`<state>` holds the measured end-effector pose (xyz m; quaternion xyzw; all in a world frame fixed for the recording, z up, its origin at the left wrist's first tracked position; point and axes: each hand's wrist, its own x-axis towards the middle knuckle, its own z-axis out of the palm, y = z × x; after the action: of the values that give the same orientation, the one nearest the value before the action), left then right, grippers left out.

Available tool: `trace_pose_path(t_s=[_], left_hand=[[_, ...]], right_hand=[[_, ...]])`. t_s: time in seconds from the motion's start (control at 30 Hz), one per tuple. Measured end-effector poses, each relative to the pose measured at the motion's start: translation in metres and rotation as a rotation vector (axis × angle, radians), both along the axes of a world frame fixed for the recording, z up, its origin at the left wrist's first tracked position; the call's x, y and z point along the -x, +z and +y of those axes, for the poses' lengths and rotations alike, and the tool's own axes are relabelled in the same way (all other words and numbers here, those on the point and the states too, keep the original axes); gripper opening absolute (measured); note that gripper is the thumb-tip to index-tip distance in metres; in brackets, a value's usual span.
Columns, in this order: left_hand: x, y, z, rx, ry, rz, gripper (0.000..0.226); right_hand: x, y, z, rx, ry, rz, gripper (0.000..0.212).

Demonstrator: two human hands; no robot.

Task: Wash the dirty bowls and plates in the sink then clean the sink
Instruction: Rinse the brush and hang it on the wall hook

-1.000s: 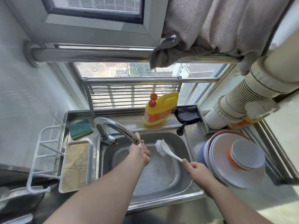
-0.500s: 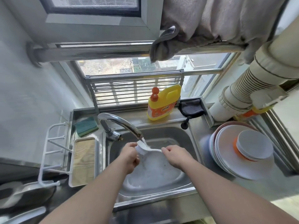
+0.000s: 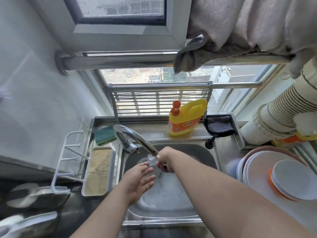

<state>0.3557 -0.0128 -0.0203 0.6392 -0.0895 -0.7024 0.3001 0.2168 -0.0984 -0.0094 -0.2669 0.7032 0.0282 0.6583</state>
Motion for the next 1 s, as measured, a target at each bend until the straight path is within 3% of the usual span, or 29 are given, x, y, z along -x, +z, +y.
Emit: trace_pose_path(t_s=[0.13, 0.27, 0.47, 0.7, 1.0], left_hand=[[0.019, 0.004, -0.008, 0.001, 0.052, 0.008, 0.023], [0.023, -0.010, -0.017, -0.053, 0.153, -0.049, 0.025], [0.024, -0.022, -0.045, -0.080, 0.222, 0.022, 0.031], [0.015, -0.035, -0.086, -0.194, 0.405, 0.139, 0.038], [0.003, -0.078, -0.102, -0.232, 0.444, 0.178, 0.053]], right_hand=[[-0.005, 0.007, 0.002, -0.049, -0.097, -0.108, 0.041], [0.000, 0.004, 0.020, 0.170, -0.008, -0.091, 0.025], [0.042, -0.009, 0.052, 0.380, 0.159, -0.053, 0.028], [0.079, -0.011, 0.075, 0.372, 0.031, -0.042, 0.022], [0.068, -0.017, 0.078, 0.303, -0.007, 0.024, 0.025]])
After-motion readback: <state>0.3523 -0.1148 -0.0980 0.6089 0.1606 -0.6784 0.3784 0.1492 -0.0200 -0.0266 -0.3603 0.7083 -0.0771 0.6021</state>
